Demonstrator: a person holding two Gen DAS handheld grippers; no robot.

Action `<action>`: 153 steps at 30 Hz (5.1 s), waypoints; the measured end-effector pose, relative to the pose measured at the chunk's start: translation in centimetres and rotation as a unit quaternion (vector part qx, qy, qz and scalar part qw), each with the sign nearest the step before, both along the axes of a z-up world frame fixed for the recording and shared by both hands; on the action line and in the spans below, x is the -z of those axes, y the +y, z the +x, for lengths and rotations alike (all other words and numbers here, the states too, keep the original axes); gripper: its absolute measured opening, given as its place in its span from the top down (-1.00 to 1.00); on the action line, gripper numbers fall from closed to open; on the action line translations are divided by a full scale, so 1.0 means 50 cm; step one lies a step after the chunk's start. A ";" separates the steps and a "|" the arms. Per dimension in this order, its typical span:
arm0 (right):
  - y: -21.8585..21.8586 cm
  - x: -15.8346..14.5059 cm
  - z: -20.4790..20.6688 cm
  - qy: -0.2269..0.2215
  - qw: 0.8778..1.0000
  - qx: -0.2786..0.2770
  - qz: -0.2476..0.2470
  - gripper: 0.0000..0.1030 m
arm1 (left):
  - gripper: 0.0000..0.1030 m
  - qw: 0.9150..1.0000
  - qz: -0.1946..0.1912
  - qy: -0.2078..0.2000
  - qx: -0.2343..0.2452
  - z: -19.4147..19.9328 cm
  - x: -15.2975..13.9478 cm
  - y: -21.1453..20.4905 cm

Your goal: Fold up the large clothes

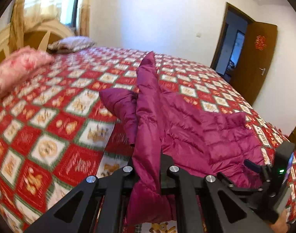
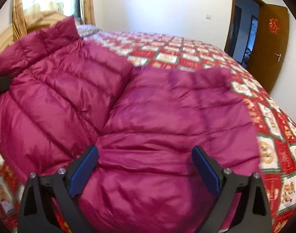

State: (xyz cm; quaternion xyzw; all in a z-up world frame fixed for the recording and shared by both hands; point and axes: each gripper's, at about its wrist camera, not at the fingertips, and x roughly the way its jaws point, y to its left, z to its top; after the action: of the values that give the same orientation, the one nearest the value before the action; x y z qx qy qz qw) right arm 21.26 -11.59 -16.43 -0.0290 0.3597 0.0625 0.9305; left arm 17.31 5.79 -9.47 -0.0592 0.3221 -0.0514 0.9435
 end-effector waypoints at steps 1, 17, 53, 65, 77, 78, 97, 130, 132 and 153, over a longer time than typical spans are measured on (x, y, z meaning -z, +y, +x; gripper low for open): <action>-0.016 -0.010 -0.006 -0.006 1.000 0.004 0.006 -0.91 | 0.87 1.000 0.009 -0.007 0.005 -0.001 -0.015 -0.014; -0.454 -0.005 0.016 0.016 0.974 0.224 0.038 -0.85 | 0.87 0.974 0.143 -0.074 0.162 0.046 -0.067 -0.440; -0.322 -0.299 0.137 -0.040 0.991 0.118 0.039 -0.13 | -0.74 0.978 0.208 -0.014 0.011 0.153 -0.046 -0.343; -0.150 -0.192 0.319 0.017 0.996 0.088 -0.005 0.01 | -0.75 0.988 0.134 0.017 -0.071 0.284 0.025 -0.263; -0.313 -0.067 0.263 0.087 0.981 0.170 0.026 0.10 | -0.75 0.983 0.180 0.025 0.016 0.350 0.082 -0.434; -0.309 -0.085 0.261 0.075 0.982 0.169 0.026 0.10 | -0.75 0.978 0.205 0.018 0.020 0.349 0.081 -0.453; -0.338 0.031 0.250 0.045 0.976 0.167 0.129 0.10 | -0.89 0.965 0.261 0.005 0.028 0.352 0.155 -0.515; -0.315 0.060 0.262 0.054 0.979 0.179 0.085 0.04 | -0.98 0.982 0.174 0.058 0.039 0.391 0.201 -0.467; -0.315 0.060 0.263 0.054 0.979 0.178 0.085 0.03 | -0.98 0.982 0.173 0.059 0.039 0.391 0.201 -0.468; -0.313 0.060 0.263 0.054 0.979 0.178 0.083 0.02 | -0.98 0.982 0.175 0.058 0.039 0.391 0.201 -0.468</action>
State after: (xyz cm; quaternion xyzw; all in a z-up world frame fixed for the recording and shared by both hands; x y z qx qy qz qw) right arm 34.40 -27.23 -19.43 0.1160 0.4025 -0.0735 0.9050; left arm 36.88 -17.62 -19.54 0.1168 0.3820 -0.0276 0.9163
